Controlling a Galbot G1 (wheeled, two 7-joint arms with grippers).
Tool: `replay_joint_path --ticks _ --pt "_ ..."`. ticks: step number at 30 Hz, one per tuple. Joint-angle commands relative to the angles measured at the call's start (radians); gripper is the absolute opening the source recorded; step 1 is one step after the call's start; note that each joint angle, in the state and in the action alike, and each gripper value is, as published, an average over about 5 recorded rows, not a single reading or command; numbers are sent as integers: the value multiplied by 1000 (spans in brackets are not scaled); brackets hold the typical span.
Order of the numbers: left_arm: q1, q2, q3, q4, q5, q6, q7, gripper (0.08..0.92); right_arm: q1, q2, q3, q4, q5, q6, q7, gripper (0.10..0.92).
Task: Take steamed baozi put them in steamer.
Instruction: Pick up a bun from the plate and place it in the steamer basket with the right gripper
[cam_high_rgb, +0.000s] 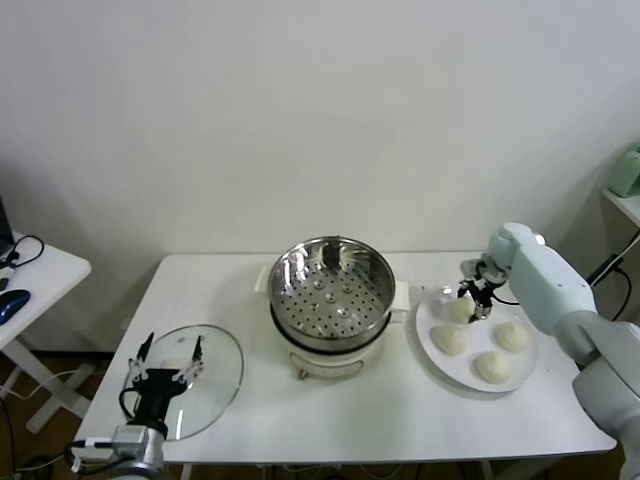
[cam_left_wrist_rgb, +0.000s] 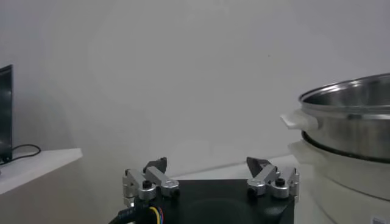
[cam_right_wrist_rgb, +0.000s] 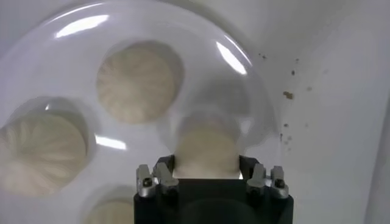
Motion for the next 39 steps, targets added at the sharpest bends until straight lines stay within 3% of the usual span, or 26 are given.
replay_joint_path --ticks 1,5,20,28,39 --pt "0 -4 2 -4 1 1 -1 823 48 -66 -116 164 136 -11 -13 694" --pt "2 -4 5 -11 4 5 -1 823 125 -105 -203 273 222 -11 -31 705" --pt "14 -1 15 -24 13 6 0 823 513 -79 -499 620 260 187 -84 696" --pt "22 -3 18 -32 14 5 -2 823 483 62 -505 750 154 240 -76 696" --pt "44 9 9 -41 11 -2 -11 823 342 244 -487 665 -101 306 -38 696"
